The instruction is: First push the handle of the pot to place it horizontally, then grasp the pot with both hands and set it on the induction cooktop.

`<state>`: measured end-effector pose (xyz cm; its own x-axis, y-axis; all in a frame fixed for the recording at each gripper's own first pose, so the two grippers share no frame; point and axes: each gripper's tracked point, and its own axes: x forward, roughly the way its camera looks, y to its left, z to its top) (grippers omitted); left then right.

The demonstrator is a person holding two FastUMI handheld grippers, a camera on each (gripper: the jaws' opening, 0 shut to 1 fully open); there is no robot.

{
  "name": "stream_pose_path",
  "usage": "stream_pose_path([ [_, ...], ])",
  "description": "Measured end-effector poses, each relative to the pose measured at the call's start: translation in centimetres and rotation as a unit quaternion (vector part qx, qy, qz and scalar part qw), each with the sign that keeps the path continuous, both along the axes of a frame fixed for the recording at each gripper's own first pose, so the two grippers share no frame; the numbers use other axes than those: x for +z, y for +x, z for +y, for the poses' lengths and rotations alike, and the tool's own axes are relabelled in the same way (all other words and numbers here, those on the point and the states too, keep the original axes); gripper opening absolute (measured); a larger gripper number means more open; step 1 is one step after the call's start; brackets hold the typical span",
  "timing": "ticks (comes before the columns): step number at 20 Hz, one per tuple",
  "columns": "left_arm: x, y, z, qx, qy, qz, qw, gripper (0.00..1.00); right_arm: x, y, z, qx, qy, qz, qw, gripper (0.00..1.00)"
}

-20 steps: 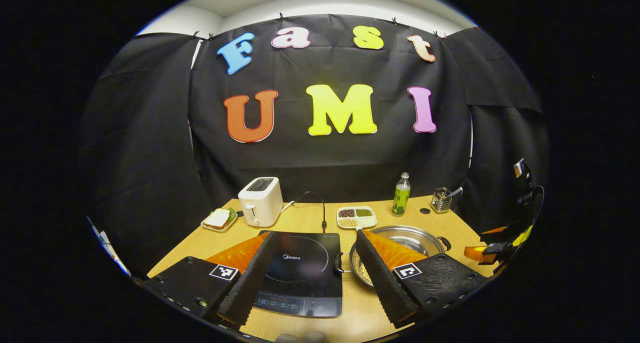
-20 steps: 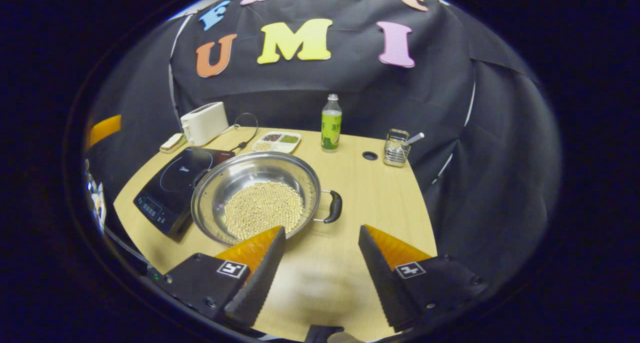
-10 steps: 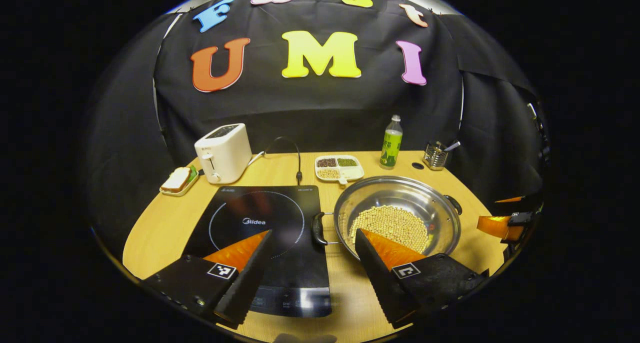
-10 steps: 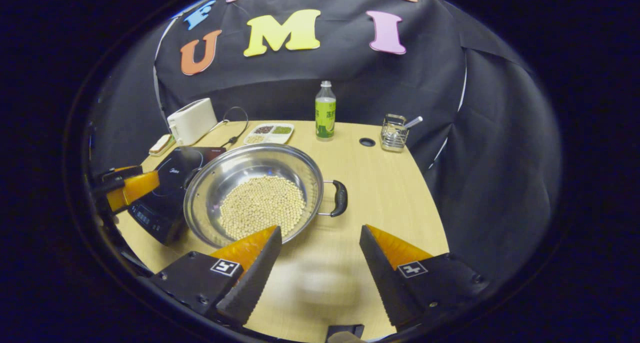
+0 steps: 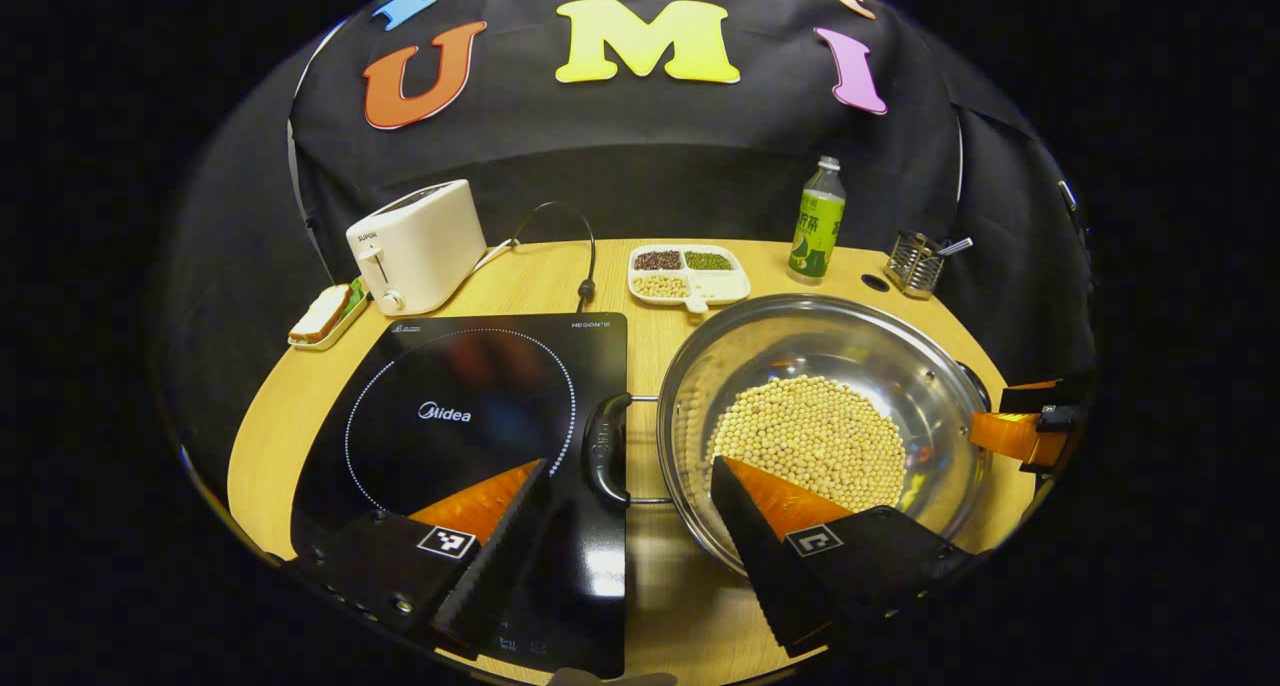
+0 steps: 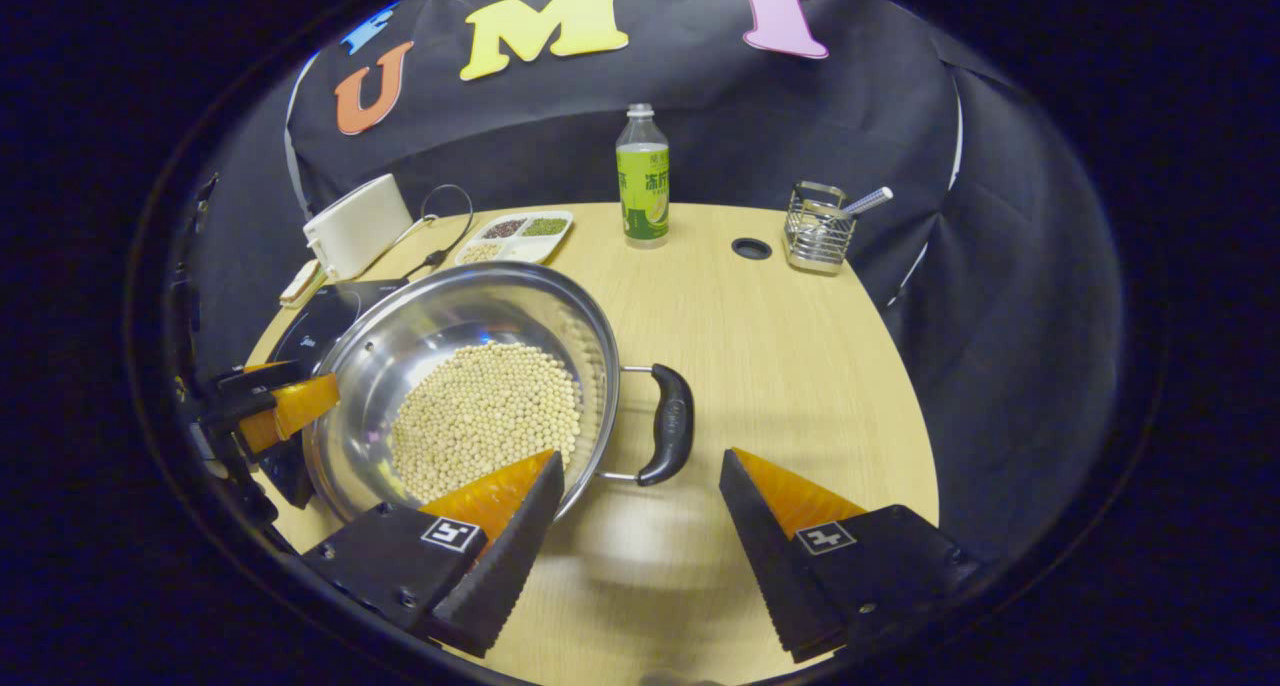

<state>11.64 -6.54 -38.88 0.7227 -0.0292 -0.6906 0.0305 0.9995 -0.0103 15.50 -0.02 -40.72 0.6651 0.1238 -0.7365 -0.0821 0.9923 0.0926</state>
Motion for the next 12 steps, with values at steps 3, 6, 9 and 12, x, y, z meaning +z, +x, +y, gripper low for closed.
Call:
stream_pose_path([
  [3,-0.7,0.9,0.2,0.014,0.006,0.009,1.0,0.96,-0.7,1.5,0.0,0.014,-0.002,0.008,1.0,1.0],
  [6,-1.0,1.7,-0.4,0.016,0.006,0.016,1.0,0.96,-1.0,2.6,0.0,0.019,-0.003,0.013,1.0,1.0],
  [9,-1.2,2.3,-1.1,0.013,0.008,0.018,1.0,1.0,-1.2,3.2,-0.1,0.023,0.001,0.017,1.0,1.0],
  [12,-1.3,2.3,-1.1,0.018,0.028,0.022,0.999,0.89,-1.6,3.2,0.0,0.027,0.005,0.027,0.999,0.94],
])
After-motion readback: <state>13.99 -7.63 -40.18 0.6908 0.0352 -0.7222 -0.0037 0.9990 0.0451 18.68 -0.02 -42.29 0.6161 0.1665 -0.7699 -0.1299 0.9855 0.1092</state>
